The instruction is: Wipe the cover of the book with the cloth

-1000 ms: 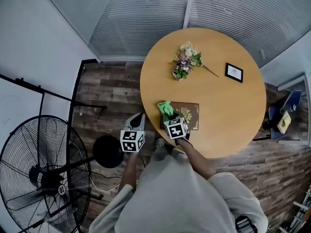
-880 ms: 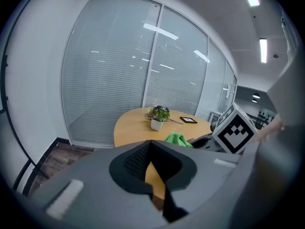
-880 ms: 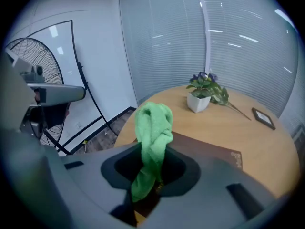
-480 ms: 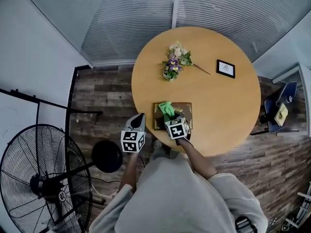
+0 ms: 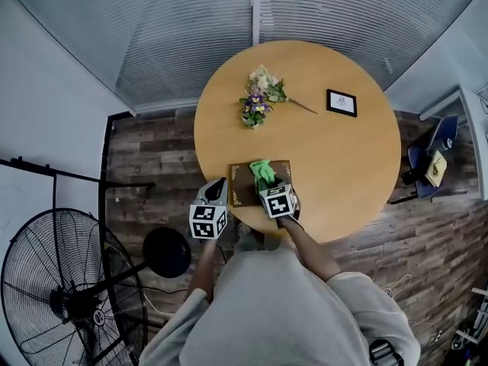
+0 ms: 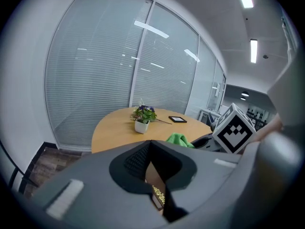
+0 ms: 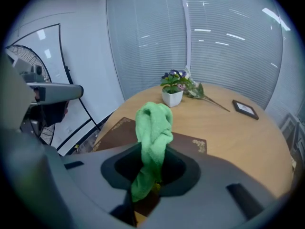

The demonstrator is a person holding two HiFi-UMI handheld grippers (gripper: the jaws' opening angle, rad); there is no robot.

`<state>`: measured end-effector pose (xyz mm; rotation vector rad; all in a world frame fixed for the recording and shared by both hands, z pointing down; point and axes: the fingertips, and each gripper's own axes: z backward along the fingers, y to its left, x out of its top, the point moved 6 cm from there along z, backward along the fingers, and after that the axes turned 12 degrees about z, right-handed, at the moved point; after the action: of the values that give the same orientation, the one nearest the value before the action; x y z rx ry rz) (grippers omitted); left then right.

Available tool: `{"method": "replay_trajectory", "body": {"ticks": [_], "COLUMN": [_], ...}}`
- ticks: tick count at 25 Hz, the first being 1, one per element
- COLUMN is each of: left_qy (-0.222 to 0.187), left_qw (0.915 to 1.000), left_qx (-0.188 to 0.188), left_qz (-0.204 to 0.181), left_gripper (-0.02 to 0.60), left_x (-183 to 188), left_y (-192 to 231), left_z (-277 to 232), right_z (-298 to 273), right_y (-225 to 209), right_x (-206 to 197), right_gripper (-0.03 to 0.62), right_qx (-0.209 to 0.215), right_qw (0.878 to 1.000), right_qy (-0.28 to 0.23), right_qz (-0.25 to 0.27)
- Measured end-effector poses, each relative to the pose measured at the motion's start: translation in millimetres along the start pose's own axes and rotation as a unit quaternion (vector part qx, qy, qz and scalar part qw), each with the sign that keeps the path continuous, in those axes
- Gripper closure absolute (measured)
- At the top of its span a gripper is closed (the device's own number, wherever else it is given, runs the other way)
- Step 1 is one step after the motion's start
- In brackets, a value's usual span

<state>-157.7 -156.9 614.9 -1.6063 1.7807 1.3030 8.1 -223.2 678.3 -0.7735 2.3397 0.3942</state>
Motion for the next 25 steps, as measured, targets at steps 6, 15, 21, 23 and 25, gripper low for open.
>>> {"method": "replay_trajectory", "body": {"ticks": [6,15,21,23,25], "left_qy": [0.005,0.014,0.018,0.021,0.022], "left_qw": [0.9998,0.9990,0.9982,0.9978,0.9975], "left_qx": [-0.015,-0.037,-0.051,-0.056,-0.061], "left_qz": [-0.009,-0.020,-0.026,-0.029,-0.030], "left_gripper": [0.572,0.572,0.572,0.572,0.572], "left_x": [3.9,7.8,10.3,10.7,10.8], "left_y": [-12.5,-28.9,-38.3,-41.7,-44.8], "left_z": [-12.0,-28.5,-40.4,-44.1,-47.3], "right_z": [7.4,16.6,22.9,25.0,27.5], "right_y": [-16.2,-38.2,-49.8,-54.0,-58.3], "right_x": [-8.2,-20.8,-28.6,-31.7,-34.9], "right_gripper": [0.490,0.490,0.490,0.490,0.490], "right_qx": [-0.013,-0.033,-0.046,-0.051,-0.056], "right_qw": [1.000,0.999,0.998,0.997,0.997], "right_qy": [0.002,0.007,0.013,0.015,0.015], "right_qz": [-0.012,-0.032,-0.043,-0.048,-0.051]}}
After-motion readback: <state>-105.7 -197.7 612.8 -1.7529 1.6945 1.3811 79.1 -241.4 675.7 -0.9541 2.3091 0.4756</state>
